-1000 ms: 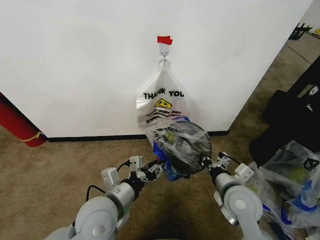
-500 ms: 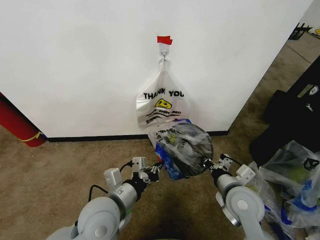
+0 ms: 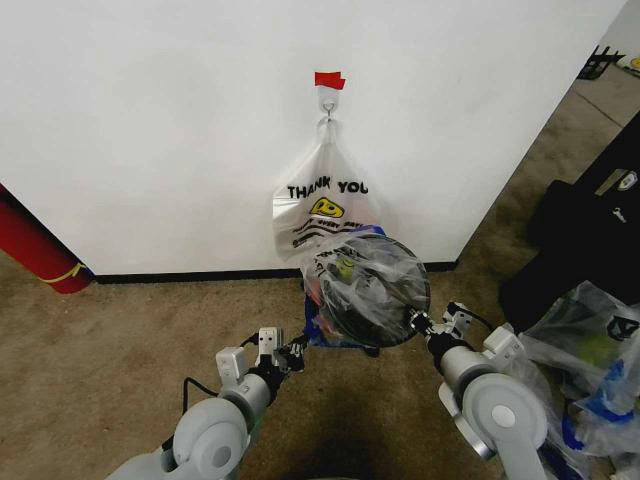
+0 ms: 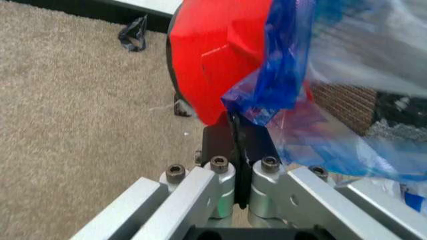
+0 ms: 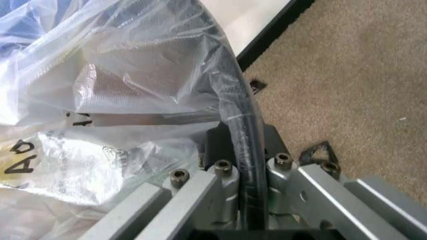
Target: Pick up the garbage bag from the wall and place it over the trash bin.
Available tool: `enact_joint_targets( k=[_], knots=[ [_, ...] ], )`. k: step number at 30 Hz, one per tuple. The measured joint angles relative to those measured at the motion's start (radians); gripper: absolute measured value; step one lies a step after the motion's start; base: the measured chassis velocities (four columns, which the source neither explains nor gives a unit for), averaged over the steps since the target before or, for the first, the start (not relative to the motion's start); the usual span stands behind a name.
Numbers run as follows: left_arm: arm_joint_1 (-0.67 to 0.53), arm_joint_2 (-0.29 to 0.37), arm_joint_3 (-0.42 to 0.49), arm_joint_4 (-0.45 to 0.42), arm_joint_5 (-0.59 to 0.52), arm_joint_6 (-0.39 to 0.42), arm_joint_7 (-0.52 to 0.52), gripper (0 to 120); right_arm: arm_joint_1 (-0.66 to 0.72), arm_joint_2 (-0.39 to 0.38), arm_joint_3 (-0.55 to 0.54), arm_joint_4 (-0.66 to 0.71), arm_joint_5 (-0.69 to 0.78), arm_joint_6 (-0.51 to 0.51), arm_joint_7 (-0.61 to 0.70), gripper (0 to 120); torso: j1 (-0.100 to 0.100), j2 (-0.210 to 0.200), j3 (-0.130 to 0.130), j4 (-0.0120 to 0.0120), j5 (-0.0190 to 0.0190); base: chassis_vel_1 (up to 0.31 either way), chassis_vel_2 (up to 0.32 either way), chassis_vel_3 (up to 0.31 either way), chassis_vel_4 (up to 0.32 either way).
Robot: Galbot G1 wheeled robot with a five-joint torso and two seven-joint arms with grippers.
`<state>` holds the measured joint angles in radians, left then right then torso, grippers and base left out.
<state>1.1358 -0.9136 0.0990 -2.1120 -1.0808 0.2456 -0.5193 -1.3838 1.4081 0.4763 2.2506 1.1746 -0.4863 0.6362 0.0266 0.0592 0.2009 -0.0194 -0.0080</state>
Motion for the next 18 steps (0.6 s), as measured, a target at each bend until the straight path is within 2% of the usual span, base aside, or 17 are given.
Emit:
enact_joint_targets(
  k=[6,10,15,18],
  knots=[
    [-0.030,-0.028,0.015,0.065,0.040,-0.010,0.004,0,-0.009,-0.005,0.000,0.012,0.007,-0.008,0.003,0,0.000,0.000,0.000,0.0001,0.0001,0.000,0.000,0.000,0.000],
    [-0.029,-0.036,0.014,0.075,0.046,-0.011,0.010,0,-0.012,-0.008,0.003,0.012,0.008,-0.009,0.003,0,0.000,0.000,0.000,0.0000,0.0000,0.000,0.000,0.000,0.000],
    [-0.007,-0.024,0.000,0.042,0.046,0.017,0.009,1,-0.010,-0.005,0.000,0.010,0.006,-0.010,-0.001,0,0.000,0.000,0.000,0.0000,-0.0001,0.000,0.000,0.000,0.000],
    [0.035,0.009,-0.015,-0.020,0.053,0.035,0.010,15,-0.004,-0.003,-0.005,-0.010,-0.006,-0.010,-0.009,0,0.000,0.000,0.000,0.0002,0.0000,0.000,0.000,0.000,0.000]
  ],
)
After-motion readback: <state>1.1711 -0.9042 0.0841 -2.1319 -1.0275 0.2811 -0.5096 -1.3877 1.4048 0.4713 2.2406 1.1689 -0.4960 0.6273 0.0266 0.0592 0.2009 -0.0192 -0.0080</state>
